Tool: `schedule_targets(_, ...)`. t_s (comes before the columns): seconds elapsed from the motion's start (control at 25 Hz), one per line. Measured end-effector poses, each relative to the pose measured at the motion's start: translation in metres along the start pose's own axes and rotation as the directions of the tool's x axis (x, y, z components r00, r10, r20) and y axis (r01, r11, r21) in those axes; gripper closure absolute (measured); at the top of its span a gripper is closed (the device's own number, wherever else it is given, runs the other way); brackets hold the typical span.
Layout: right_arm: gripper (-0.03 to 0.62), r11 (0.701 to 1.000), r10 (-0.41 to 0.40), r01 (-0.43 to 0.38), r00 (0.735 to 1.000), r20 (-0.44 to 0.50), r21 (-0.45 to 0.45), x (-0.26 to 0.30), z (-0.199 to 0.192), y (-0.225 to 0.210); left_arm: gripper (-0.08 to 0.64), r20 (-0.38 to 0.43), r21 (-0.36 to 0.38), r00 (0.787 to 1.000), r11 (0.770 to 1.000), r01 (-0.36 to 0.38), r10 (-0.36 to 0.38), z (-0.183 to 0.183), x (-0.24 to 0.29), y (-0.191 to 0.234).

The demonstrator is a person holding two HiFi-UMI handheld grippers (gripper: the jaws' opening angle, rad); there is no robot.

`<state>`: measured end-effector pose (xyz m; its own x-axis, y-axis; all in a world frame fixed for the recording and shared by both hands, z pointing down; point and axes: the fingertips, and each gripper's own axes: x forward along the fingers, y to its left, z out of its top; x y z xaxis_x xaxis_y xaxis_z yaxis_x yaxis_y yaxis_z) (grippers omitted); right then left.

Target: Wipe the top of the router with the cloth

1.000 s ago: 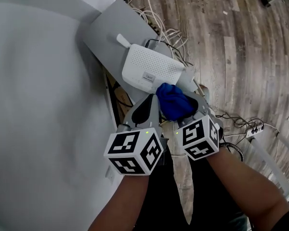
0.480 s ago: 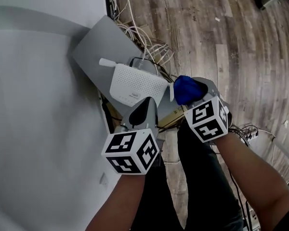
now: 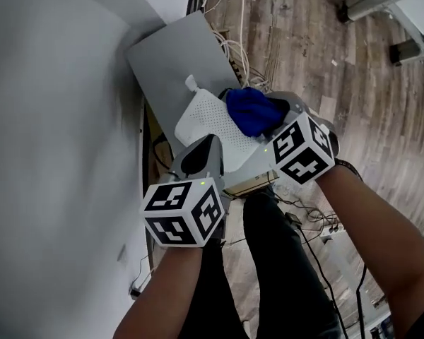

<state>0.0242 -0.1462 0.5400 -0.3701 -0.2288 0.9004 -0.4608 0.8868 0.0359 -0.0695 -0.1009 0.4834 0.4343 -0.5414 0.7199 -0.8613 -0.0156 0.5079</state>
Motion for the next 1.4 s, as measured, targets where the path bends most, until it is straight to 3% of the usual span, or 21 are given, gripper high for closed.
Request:
schedule_targets(0.16,0.445,0.991,0.025,-0.030,0.999,-0.044,-0.127,0.014,0.033,-0.001,0.558,0.042,-0.084,0.999,0.996,-0.030,0.033,0.001,-0.022,0.029)
schedule_targets(0.36,0.445,0.989,0.032,-0.029,0.999,0.016,-0.144,0.001,0.071,0.006,0.558,0.070,-0.083,0.996,0.995,-0.050,0.056,0.020,-0.044,0.042)
schedule_targets(0.52,0.445,0.998,0.011,-0.003,0.991,0.135,-0.063,-0.016,0.117,0.017,0.558,0.081,-0.041,0.995,0.997,-0.058,0.061,0.039,-0.059,0.045)
schedule_targets(0.68,0.445,0.988,-0.100,0.064,0.958,0.268,0.140,-0.070,0.148,0.009,0.558,0.128,0.072,0.992,0.997,-0.021,0.012,0.071,-0.075,0.019)
schedule_targets(0.84,0.445,0.931,-0.271,0.135,0.877,0.397,0.339,-0.173,0.176,-0.008,0.558,0.180,0.186,0.981,0.982,0.035,-0.069,0.118,-0.109,-0.042)
schedule_targets(1.0,0.445,0.852,-0.438,0.188,0.767,0.468,0.489,-0.298,0.203,-0.029,0.560,0.295,0.331,0.947,0.943,0.026,-0.130,0.190,-0.178,-0.128)
schedule_targets(1.2,0.446,0.794,-0.578,0.241,0.583,0.571,0.558,-0.455,0.249,-0.040,0.558,0.486,0.454,0.850,0.890,-0.049,-0.201,0.268,-0.294,-0.222)
schedule_targets(1.28,0.450,0.780,-0.603,0.241,0.537,0.590,0.577,-0.504,0.258,-0.038,0.558,0.554,0.446,0.807,0.891,-0.083,-0.202,0.286,-0.337,-0.248)
schedule_targets(1.4,0.454,0.775,-0.619,0.255,0.492,0.612,0.578,-0.554,0.269,-0.037,0.560,0.639,0.440,0.743,0.887,-0.141,-0.199,0.307,-0.377,-0.274)
